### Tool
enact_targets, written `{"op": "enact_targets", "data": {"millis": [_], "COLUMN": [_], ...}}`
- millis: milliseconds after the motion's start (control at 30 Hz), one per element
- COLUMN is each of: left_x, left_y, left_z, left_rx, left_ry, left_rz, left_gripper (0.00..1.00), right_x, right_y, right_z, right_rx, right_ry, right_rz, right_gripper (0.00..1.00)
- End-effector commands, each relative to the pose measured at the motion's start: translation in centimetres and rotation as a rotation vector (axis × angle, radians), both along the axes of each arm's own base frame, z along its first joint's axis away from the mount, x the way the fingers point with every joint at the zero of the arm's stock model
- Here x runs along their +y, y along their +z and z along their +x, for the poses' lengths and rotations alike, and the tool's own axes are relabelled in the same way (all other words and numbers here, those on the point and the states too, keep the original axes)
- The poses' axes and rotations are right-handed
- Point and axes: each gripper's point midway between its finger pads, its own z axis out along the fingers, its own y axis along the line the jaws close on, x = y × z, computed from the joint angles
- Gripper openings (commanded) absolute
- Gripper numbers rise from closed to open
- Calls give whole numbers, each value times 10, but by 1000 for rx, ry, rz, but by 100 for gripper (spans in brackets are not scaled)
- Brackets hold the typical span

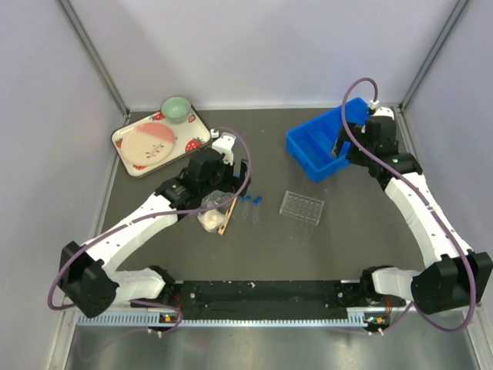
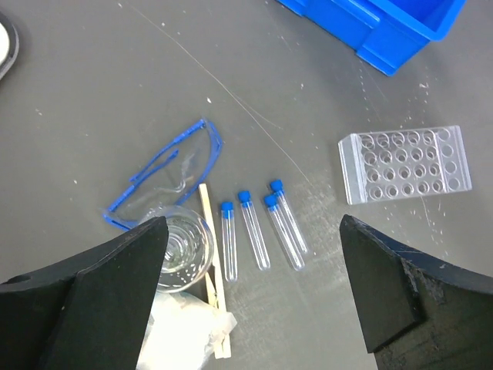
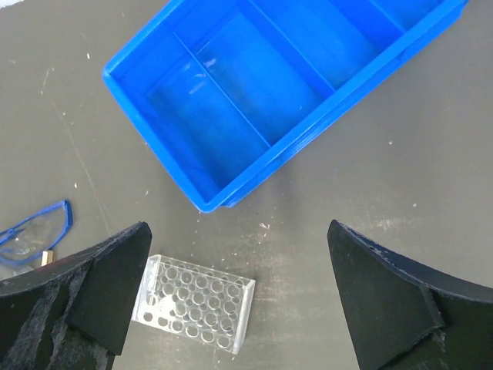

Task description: Organize the chemistry lab equipment

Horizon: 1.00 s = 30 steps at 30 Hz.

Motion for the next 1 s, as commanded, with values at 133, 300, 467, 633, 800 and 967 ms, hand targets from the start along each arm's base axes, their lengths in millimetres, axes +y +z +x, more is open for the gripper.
{"op": "enact_targets", "data": {"millis": [133, 300, 467, 633, 800, 967], "left_x": [-10, -17, -28, -44, -73, -79], "left_y": [17, 26, 26, 16, -22, -76], "left_z": [-20, -29, -40, -45, -62, -68], "left_rx": [-4, 3, 29, 18, 150, 305], "left_ry": [-52, -110, -192, -146, -109, 17], "left_rz": [-138, -171, -183, -91, -35, -11], "left_gripper": [99, 99, 99, 99, 94, 88], "right_x": [-11, -11, -4, -4, 9, 20], "right_y": [7, 8, 24, 28, 17, 0], "right_z": [-1, -9, -23, -36, -43, -47], "right_rx": [-78, -68, -109, -106, -63, -28], "right_ry": [-154, -98, -42, -22, 7, 42], "right_rz": [174, 136, 21, -70, -114, -140], "right_gripper": [99, 99, 99, 99, 99, 99]}}
